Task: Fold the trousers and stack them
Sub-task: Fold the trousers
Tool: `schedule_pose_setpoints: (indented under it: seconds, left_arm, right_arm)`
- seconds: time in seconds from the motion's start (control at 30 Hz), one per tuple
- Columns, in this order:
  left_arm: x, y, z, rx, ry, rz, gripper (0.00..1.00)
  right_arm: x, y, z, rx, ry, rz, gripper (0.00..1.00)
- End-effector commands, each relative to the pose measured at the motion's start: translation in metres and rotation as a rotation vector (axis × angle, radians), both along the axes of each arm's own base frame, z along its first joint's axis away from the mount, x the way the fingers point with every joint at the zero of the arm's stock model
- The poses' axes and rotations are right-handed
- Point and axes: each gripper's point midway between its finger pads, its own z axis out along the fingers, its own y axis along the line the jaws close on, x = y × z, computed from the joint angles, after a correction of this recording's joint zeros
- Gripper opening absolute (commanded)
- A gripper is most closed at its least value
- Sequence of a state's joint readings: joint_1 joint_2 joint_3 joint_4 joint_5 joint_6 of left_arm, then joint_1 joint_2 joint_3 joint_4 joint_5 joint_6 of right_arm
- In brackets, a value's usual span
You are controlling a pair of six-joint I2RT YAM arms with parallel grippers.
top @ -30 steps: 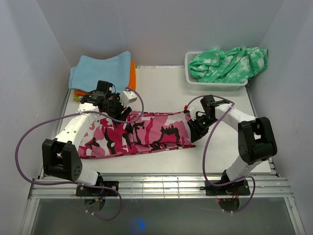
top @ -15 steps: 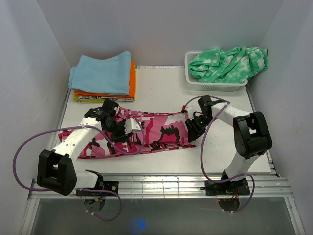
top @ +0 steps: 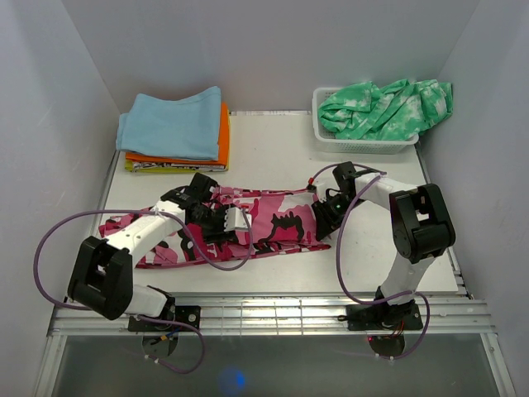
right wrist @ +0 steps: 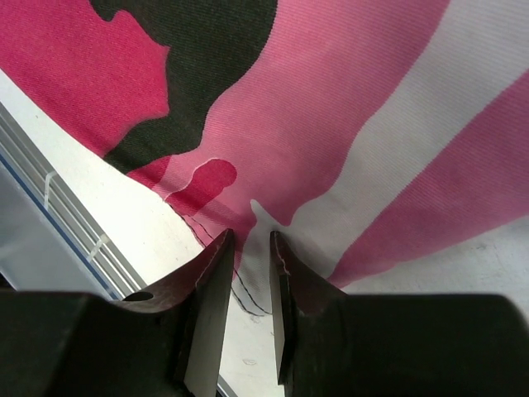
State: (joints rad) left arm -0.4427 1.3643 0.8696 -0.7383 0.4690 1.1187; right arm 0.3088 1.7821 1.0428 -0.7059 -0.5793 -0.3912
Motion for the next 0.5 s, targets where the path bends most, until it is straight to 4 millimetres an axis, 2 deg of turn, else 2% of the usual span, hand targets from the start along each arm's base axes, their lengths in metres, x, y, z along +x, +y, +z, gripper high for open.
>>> schedule_pose_setpoints:
  seconds: [0.0, 0.17, 0.27, 0.3, 0.37, 0.47]
  left_arm:
    - [0.013, -0.007, 0.000, -0.021, -0.057, -0.008, 0.63]
    - [0.011, -0.005, -0.009, 0.001, -0.042, -0.026, 0.64]
    - [0.003, -0.001, -0.014, 0.019, -0.025, -0.053, 0.60]
    - [0.000, 0.001, -0.016, 0.025, -0.019, -0.062, 0.54]
    - [-0.006, 0.003, -0.017, 0.029, -0.010, -0.085, 0.51]
    - [-0.016, 0.004, -0.016, 0.028, 0.020, -0.109, 0.54]
  right_arm:
    - [0.011, 0.007, 0.006, 0.019, -0.022, -0.008, 0.30]
    - [0.011, 0.006, 0.004, 0.009, -0.018, -0.010, 0.30]
    - [0.011, 0.005, 0.002, 0.004, -0.017, -0.012, 0.30]
    - [0.011, 0.004, 0.001, -0.001, -0.015, -0.014, 0.30]
    - [0.013, 0.004, 0.000, -0.010, -0.018, -0.018, 0.30]
    - [0.013, 0.003, -0.003, -0.019, -0.014, -0.021, 0.29]
